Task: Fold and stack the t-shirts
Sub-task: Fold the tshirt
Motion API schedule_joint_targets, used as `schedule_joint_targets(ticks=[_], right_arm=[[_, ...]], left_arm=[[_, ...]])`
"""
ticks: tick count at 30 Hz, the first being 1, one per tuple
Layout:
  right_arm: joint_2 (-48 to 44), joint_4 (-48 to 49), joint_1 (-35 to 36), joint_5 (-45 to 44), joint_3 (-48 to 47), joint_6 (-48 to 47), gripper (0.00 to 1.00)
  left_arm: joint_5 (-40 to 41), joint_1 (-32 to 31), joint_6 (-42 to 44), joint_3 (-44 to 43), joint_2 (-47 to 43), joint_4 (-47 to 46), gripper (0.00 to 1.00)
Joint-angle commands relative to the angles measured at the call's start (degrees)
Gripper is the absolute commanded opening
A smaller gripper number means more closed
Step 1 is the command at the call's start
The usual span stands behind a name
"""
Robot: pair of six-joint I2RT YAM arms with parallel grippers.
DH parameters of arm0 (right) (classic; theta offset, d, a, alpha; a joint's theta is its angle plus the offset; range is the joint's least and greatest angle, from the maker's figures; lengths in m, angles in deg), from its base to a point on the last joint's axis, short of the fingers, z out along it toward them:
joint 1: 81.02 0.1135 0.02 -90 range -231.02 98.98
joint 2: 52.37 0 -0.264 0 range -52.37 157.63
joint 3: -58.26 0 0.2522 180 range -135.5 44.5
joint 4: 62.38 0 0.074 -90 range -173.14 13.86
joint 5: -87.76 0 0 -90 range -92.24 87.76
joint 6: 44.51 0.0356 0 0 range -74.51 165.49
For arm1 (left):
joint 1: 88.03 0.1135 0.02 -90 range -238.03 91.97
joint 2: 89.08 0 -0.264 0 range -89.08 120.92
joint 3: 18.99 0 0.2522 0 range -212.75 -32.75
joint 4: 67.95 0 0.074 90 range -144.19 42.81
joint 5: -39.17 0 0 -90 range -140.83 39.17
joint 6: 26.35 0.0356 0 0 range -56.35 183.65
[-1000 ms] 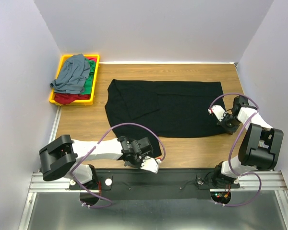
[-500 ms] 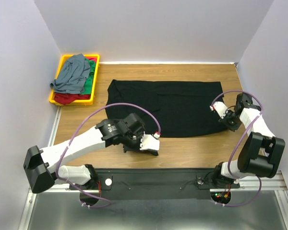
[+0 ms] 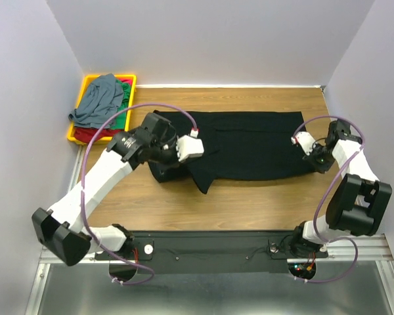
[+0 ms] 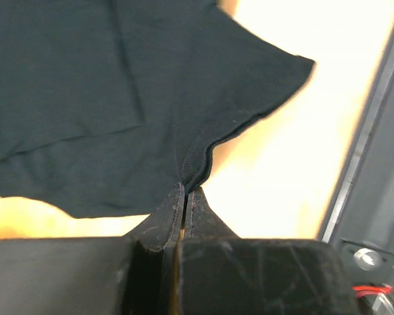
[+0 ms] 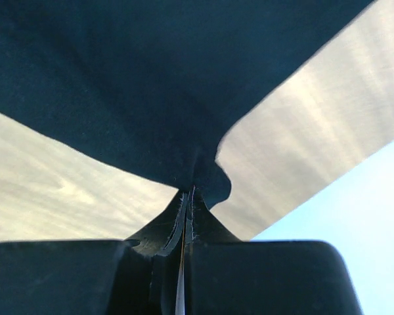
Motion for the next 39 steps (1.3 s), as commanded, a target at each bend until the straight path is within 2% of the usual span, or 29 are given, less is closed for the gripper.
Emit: schedule_joint_targets(ticks=[1,10,19,28,39], right_arm=[[2.4,-0.2,-0.4,2.4,-6.2,0.8,0.01],[13.0,-1.1,-0.4,4.5,-18.3,3.7,0.01],[22.7,-1.6,-0.3,5.5,-28.1,6.2,0.00],[30.8,-2.1,1.3,7.3,-37.4,8.7,0.01],[37.2,-1.9,3.4,6.8,-43.8,10.7,0.01]], left_arm=[[-1.9,4.1,2.7,-6.9,4.2,-1.8,0.00],[-3.6,11.3,4.3,-19.7,18.9,-4.0,0.00],[-4.0,14.1,6.5,-31.0,29.0,-2.6,0.00],[-3.8,16.5,8.0,-35.1,35.2,-2.6,0.00],[-3.1,18.6,9.1,-36.8,38.9,-2.6,0.00]])
